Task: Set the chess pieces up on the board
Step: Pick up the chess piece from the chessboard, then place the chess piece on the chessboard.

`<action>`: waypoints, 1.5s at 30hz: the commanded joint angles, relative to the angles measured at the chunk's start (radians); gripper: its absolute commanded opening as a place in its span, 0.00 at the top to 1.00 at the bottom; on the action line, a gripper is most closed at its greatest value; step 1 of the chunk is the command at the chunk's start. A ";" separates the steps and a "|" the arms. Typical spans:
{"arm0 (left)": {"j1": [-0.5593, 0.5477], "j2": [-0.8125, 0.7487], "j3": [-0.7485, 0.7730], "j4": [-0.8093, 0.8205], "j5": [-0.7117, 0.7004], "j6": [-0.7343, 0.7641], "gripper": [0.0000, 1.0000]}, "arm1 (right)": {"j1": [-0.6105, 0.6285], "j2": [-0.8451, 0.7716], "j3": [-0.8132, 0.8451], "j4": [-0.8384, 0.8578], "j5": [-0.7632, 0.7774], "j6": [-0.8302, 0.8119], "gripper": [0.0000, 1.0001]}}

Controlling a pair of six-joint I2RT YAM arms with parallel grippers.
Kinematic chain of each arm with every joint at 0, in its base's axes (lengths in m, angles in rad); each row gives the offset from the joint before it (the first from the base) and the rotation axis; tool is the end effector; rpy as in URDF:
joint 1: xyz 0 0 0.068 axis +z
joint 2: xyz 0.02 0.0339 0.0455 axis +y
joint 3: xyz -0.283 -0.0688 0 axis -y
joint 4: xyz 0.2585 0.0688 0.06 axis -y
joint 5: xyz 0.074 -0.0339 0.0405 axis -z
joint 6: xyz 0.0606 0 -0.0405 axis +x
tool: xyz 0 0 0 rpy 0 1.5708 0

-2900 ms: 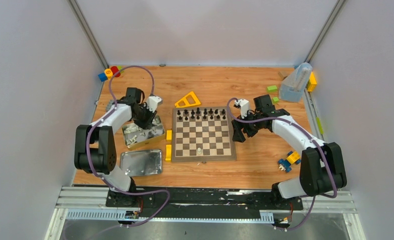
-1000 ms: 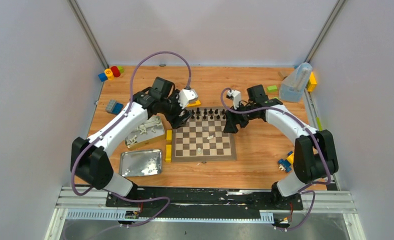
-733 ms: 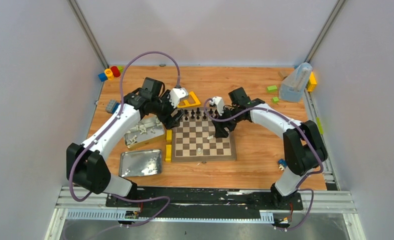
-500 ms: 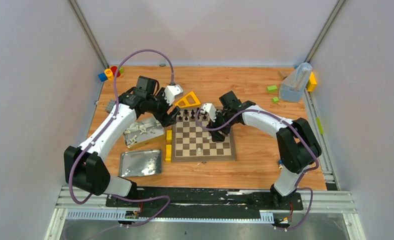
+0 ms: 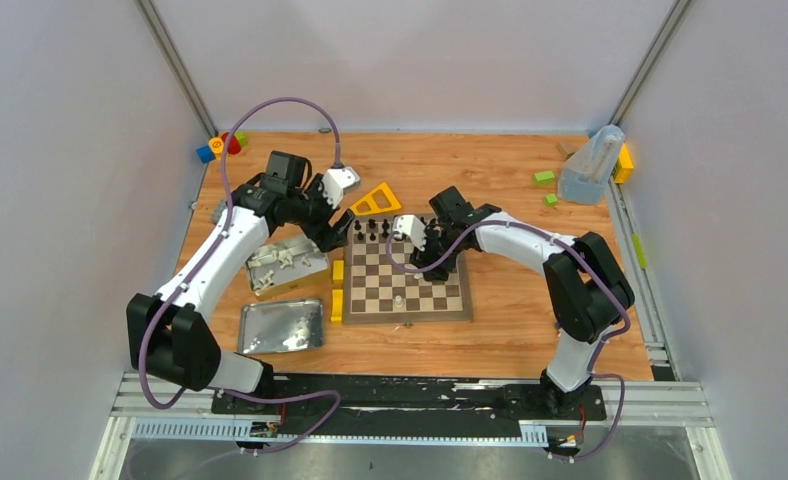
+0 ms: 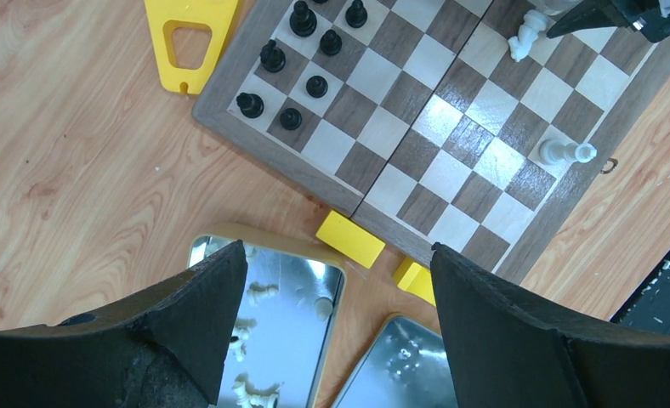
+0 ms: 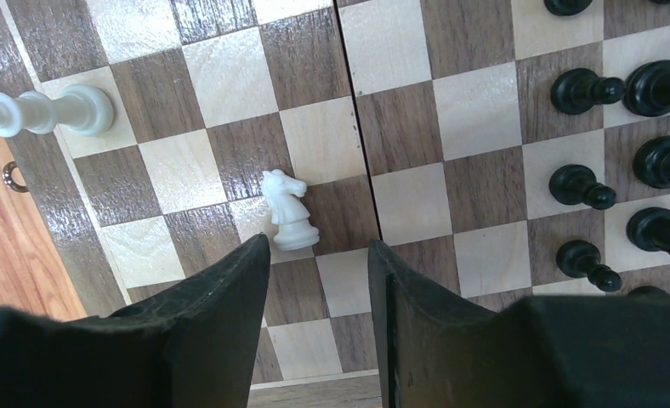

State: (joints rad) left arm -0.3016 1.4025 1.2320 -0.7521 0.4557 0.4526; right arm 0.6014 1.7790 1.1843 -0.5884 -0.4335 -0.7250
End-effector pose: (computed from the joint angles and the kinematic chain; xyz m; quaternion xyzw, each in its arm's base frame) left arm 0.2929 -0.1191 0.3054 0.4069 0.8321 -0.1901 0.3255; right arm 0.2948 0.2332 0.1758 -0.6226 0.7297 0.1990 0.2008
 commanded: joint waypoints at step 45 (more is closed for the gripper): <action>-0.078 0.416 0.264 0.334 0.581 -0.824 0.43 | -0.072 -0.234 0.041 0.270 -0.145 0.461 1.00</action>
State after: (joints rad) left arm -0.3660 1.7927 1.4536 -0.4477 0.9970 -0.2867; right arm 0.5270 1.5494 1.1774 -0.3683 -0.5751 -0.3035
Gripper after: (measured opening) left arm 0.577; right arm 0.212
